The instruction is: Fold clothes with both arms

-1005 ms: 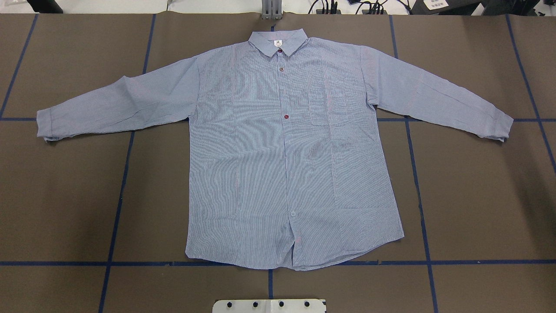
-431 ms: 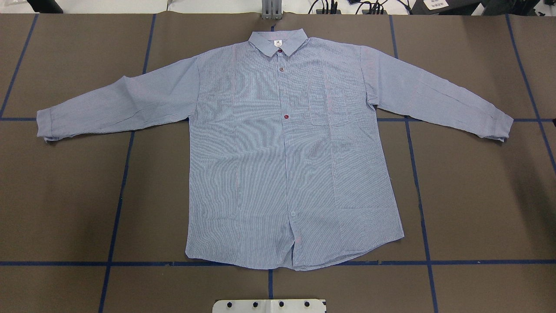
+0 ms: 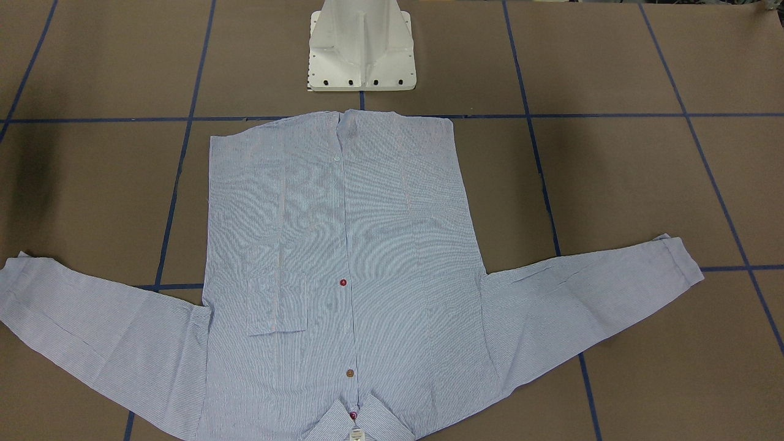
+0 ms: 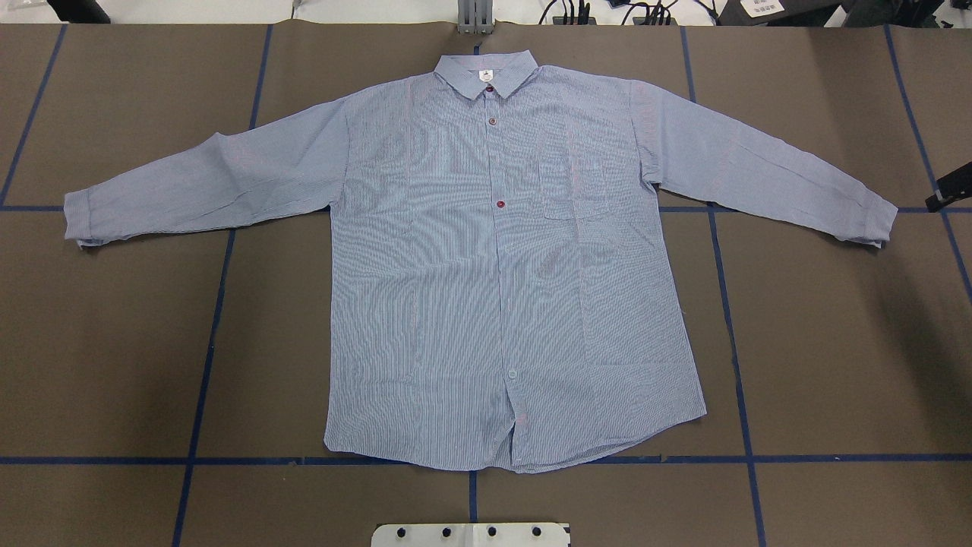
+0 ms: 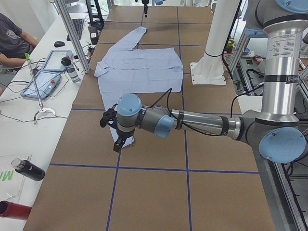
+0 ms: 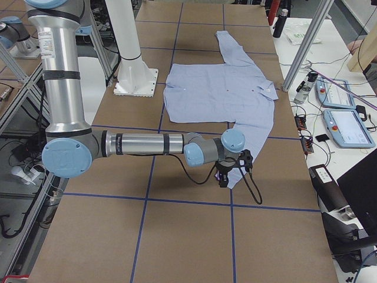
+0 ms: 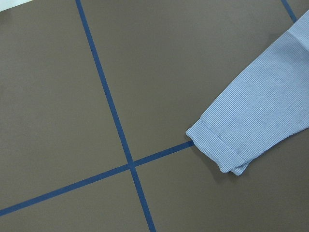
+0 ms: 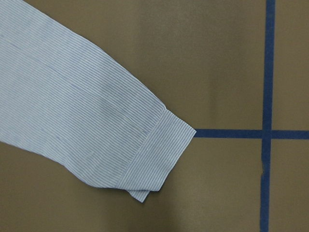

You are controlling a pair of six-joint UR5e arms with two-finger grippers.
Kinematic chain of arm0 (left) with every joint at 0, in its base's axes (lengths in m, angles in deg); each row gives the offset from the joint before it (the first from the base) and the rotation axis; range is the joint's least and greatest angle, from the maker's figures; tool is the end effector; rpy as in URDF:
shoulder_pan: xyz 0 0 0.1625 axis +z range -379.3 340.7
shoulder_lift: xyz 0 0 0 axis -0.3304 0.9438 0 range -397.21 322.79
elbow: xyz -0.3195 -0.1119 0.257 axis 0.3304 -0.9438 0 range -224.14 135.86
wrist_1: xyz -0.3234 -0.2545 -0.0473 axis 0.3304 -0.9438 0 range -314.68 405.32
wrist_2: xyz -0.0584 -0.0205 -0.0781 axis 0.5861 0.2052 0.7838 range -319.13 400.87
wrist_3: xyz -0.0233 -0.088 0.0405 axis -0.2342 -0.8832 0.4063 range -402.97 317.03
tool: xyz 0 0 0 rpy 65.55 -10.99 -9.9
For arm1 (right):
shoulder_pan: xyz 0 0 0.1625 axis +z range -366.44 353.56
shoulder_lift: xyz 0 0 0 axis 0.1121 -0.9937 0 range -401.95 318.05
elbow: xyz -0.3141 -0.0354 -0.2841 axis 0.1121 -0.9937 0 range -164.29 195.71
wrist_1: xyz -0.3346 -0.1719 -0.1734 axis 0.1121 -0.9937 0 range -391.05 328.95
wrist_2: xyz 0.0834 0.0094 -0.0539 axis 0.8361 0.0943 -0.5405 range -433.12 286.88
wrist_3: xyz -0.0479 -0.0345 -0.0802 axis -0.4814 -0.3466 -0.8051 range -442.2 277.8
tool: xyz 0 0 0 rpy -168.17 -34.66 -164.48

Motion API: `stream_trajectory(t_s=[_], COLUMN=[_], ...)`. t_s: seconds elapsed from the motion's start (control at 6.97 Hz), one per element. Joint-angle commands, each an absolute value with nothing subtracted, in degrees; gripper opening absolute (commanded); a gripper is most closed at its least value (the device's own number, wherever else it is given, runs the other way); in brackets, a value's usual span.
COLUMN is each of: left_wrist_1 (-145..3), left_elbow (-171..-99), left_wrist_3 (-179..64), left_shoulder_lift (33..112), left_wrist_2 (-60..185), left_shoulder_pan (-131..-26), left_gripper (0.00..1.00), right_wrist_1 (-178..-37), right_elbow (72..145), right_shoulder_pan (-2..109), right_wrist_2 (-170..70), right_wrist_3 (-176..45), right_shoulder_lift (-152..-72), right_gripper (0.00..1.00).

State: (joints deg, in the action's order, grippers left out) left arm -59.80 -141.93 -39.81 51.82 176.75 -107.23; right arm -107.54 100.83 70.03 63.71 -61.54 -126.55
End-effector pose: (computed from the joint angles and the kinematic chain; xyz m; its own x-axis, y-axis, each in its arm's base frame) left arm -0.0438 -0.5024 0.5680 0.6832 0.3437 -0.6443 -0.0711 0.9094 0.4097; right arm -0.0687 -0.5445 0.6240 0.6639 0.0222 0.7475 -0.0075 0.9997 -0.0230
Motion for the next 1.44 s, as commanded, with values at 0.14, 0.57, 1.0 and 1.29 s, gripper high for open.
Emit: stream_trajectory(t_s=[0.14,0.57,1.0,1.29], left_wrist_1=[-59.8,-59.8,-59.9,-59.9], left_elbow=[-142.0,-141.9,-142.0,-142.0], left_wrist_3=[-39.8,-39.9,-39.9,-39.9], left_shoulder_lift=[51.8,51.8,51.8,51.8], left_wrist_2=[176.7,176.7,176.8,176.8], left_shoulder_pan=[-107.2,-107.2,-107.2,-107.2], left_gripper=[1.00,1.00,1.00,1.00], right_wrist_1=[-95.8,-86.1,-86.1,-86.1], right_elbow=[96.8,93.6,93.4,91.7], right_shoulder_pan=[63.6,61.9,60.6,59.7], right_wrist_2=[59.0,58.9,58.7,58.5], right_wrist_3=[-30.7,-16.8,-13.1,-13.1], right_shoulder_lift=[-124.7,-126.7,-126.9,-126.9], right_gripper=[0.98,0.94,0.95,0.93])
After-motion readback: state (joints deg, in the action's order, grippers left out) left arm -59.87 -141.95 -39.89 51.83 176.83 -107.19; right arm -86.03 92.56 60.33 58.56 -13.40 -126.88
